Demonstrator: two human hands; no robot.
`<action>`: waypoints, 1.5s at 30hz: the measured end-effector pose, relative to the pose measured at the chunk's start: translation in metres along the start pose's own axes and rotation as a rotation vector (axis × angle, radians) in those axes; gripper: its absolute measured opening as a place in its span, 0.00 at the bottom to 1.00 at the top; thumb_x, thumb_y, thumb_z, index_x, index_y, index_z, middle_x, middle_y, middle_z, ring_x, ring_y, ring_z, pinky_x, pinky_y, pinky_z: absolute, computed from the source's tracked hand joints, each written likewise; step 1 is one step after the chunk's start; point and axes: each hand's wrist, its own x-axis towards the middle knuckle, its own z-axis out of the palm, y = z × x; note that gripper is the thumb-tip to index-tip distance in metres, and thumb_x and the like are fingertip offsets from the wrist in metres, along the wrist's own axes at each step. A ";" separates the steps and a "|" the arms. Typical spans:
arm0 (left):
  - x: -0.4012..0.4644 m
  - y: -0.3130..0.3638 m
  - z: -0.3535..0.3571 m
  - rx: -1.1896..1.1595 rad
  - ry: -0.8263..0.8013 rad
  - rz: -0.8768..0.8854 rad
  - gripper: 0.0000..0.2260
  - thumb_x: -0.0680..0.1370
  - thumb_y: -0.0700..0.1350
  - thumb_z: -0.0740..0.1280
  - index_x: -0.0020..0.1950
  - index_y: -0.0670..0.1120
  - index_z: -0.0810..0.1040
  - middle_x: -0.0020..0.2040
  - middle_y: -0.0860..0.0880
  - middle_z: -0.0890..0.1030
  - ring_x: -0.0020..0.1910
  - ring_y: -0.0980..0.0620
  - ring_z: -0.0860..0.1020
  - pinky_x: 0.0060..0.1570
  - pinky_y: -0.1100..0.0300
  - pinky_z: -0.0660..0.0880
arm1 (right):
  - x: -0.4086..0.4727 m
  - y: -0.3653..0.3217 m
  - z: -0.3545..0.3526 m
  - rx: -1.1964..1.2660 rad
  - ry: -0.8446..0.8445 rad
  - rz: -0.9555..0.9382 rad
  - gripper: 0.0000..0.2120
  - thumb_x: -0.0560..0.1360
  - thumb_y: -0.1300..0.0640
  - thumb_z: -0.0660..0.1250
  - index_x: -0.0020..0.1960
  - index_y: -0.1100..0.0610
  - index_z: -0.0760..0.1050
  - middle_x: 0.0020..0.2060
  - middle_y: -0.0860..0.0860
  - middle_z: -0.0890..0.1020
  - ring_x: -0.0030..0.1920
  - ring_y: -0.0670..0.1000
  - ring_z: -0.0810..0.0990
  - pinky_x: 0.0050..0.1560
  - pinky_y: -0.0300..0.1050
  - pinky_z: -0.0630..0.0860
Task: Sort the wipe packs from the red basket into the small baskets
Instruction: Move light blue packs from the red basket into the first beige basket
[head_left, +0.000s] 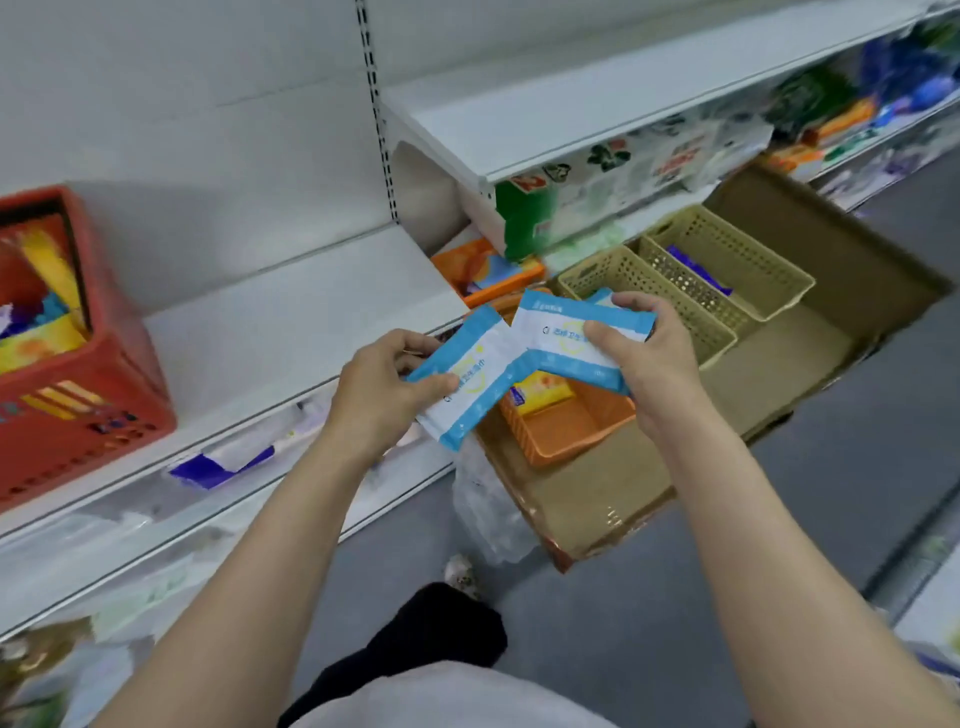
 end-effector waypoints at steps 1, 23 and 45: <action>0.011 0.002 0.010 0.012 -0.015 -0.003 0.15 0.69 0.41 0.79 0.52 0.49 0.80 0.44 0.47 0.85 0.44 0.48 0.83 0.48 0.49 0.79 | 0.011 0.002 -0.007 0.004 0.000 0.010 0.15 0.70 0.64 0.76 0.51 0.51 0.76 0.48 0.54 0.83 0.41 0.52 0.85 0.36 0.47 0.81; 0.182 0.004 0.176 0.140 0.140 -0.293 0.15 0.69 0.48 0.79 0.51 0.55 0.77 0.56 0.50 0.81 0.53 0.50 0.80 0.53 0.48 0.79 | 0.312 0.066 -0.124 -0.775 -0.156 0.156 0.09 0.70 0.57 0.77 0.44 0.49 0.77 0.44 0.50 0.83 0.48 0.54 0.83 0.53 0.54 0.81; 0.167 -0.004 0.285 0.032 0.458 -0.593 0.14 0.72 0.48 0.77 0.53 0.54 0.76 0.53 0.55 0.79 0.43 0.62 0.79 0.29 0.68 0.75 | 0.395 0.153 -0.095 -1.180 -0.828 -0.148 0.12 0.76 0.58 0.70 0.59 0.55 0.79 0.57 0.53 0.81 0.56 0.54 0.80 0.54 0.45 0.77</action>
